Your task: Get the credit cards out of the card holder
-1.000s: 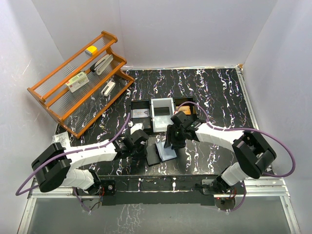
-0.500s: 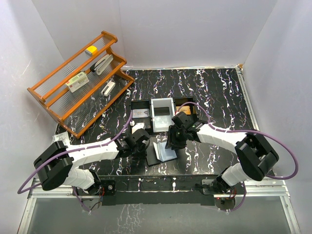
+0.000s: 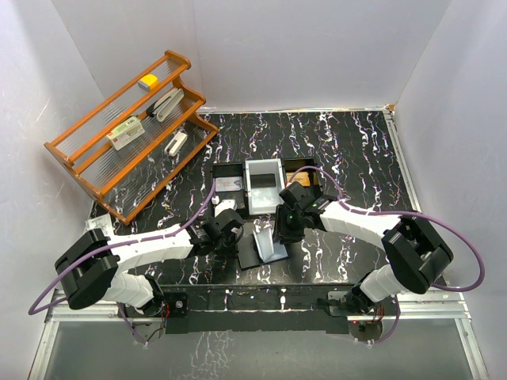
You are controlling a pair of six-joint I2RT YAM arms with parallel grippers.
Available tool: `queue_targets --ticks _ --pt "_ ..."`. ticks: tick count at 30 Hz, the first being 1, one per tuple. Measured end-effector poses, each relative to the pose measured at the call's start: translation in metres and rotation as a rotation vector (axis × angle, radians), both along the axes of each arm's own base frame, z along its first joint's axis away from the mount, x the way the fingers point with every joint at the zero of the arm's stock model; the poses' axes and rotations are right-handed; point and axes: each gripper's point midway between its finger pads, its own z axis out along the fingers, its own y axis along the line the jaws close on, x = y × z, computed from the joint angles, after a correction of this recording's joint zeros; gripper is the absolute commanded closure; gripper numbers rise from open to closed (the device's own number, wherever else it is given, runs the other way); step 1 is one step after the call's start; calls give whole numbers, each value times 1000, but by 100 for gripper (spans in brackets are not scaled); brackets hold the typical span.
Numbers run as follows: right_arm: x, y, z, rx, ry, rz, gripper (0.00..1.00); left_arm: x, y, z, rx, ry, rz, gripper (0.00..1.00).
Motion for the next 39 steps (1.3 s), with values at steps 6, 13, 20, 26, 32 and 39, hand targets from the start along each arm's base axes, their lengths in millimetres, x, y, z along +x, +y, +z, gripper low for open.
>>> queue_targets --ticks 6,13,20,26,32,39 --pt "-2 -1 -1 -7 2 16 77 0 0 0 2 -1 -5 89" --pt "-6 -6 -2 -44 4 27 86 0 0 0 2 -2 -6 90" --pt "-2 -4 6 -61 -17 41 97 0 0 0 4 -2 -8 91" --pt "-1 -1 11 -65 -30 56 95 0 0 0 8 -3 -13 92" --pt "-5 4 13 -36 -14 74 87 1 0 -1 15 0 -15 92" --pt "-8 14 18 19 1 98 81 1 -1 0 14 0 -16 92"
